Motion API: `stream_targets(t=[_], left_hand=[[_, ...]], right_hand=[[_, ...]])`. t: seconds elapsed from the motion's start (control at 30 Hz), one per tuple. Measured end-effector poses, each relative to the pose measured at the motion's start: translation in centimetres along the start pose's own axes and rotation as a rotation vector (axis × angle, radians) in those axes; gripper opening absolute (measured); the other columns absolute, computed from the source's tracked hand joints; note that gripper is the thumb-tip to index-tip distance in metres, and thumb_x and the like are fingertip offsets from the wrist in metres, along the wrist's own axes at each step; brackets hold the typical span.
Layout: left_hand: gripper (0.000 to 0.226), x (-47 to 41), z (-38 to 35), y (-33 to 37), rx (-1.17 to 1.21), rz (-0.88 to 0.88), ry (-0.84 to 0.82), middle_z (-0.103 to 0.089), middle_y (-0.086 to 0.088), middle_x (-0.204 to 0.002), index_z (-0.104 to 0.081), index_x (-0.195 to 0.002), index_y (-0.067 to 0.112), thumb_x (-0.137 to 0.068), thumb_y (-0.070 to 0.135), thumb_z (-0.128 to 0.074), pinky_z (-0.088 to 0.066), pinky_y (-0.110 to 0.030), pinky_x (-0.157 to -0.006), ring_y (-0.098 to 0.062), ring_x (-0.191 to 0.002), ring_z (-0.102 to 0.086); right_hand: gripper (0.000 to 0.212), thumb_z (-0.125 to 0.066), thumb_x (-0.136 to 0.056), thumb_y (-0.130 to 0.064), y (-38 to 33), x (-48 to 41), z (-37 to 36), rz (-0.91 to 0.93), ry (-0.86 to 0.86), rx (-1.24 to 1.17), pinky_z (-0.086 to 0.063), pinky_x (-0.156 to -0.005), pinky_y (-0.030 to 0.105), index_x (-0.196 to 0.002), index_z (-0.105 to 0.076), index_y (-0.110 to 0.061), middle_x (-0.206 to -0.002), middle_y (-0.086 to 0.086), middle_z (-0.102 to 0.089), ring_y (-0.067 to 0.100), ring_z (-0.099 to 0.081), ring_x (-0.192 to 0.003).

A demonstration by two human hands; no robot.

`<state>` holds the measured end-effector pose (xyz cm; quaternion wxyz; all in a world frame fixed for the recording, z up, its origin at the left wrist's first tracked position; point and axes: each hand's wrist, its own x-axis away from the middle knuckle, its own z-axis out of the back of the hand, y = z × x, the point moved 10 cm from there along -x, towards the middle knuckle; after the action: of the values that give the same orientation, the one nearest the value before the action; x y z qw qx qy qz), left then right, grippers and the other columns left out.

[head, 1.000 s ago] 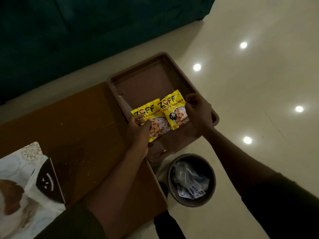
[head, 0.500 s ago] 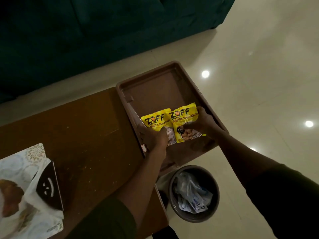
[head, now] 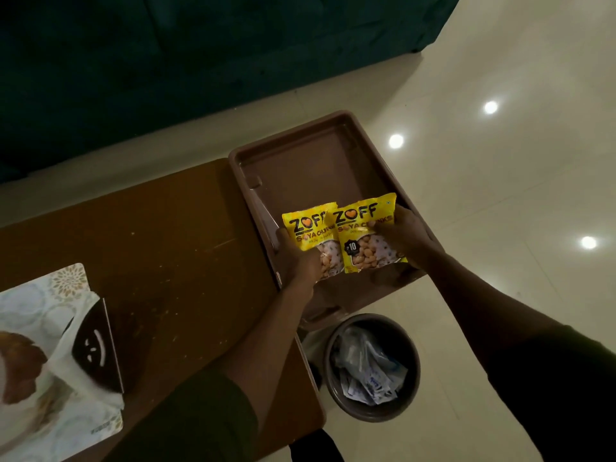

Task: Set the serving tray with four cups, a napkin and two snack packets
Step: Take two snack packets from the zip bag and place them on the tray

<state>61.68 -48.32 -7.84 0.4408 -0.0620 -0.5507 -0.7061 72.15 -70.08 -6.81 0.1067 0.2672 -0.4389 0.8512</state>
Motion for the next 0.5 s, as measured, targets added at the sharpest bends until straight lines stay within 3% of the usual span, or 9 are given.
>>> stream_targets(t=[0.07,0.17,0.3,0.4,0.5], left_hand=[[0.044,-0.4,1.0,0.7,0.009,-0.044,-0.003,-0.061,-0.004,-0.113,-0.047,-0.118,0.018,-0.08,0.01,-0.066,-0.05,-0.031,-0.075,-0.025,-0.097,-0.06],[0.054,-0.9,3.1,1.5,0.093,-0.059,-0.016,-0.06,0.005,-0.114,-0.045,-0.133,0.021,-0.084,0.008,-0.062,-0.05,-0.032,-0.081,-0.021,-0.101,-0.059],[0.059,-1.5,5.8,1.9,0.185,-0.038,-0.07,-0.057,-0.008,-0.135,-0.039,-0.143,0.016,-0.089,0.003,-0.059,-0.051,-0.047,-0.097,-0.026,-0.12,-0.058],[0.062,-1.9,8.7,1.6,0.244,-0.015,-0.066,-0.051,-0.009,-0.142,-0.032,-0.148,0.016,-0.092,0.004,-0.056,-0.05,-0.046,-0.099,-0.027,-0.125,-0.054],[0.063,-2.1,12.9,1.5,0.254,-0.04,-0.018,-0.048,-0.004,-0.145,-0.026,-0.151,0.02,-0.095,0.007,-0.052,-0.051,-0.03,-0.082,-0.023,-0.124,-0.054]], right_hand=[[0.031,-0.061,-0.091,-0.024,-0.8,0.4,0.3,0.045,0.038,-0.033,-0.05,-0.097,0.051,-0.119,-0.061,-0.012,-0.115,0.01,-0.069,0.029,-0.065,-0.107],[0.029,-0.059,-0.093,-0.022,-1.9,1.2,-0.1,0.065,0.088,-0.068,-0.049,-0.097,0.054,-0.117,-0.06,-0.008,-0.113,0.014,-0.069,0.032,-0.065,-0.106],[0.03,-0.061,-0.091,-0.026,-4.8,2.3,-1.5,0.106,0.129,-0.042,-0.049,-0.098,0.049,-0.117,-0.061,-0.01,-0.113,0.01,-0.07,0.027,-0.065,-0.106],[0.026,-0.063,-0.089,-0.025,-7.2,3.0,-2.8,0.13,0.152,-0.027,-0.05,-0.097,0.043,-0.112,-0.064,-0.011,-0.108,0.006,-0.071,0.024,-0.066,-0.103],[0.018,-0.065,-0.086,-0.021,-9.4,3.7,-4.7,0.15,0.165,-0.063,-0.051,-0.093,0.041,-0.102,-0.067,-0.015,-0.097,0.002,-0.069,0.02,-0.065,-0.094]])
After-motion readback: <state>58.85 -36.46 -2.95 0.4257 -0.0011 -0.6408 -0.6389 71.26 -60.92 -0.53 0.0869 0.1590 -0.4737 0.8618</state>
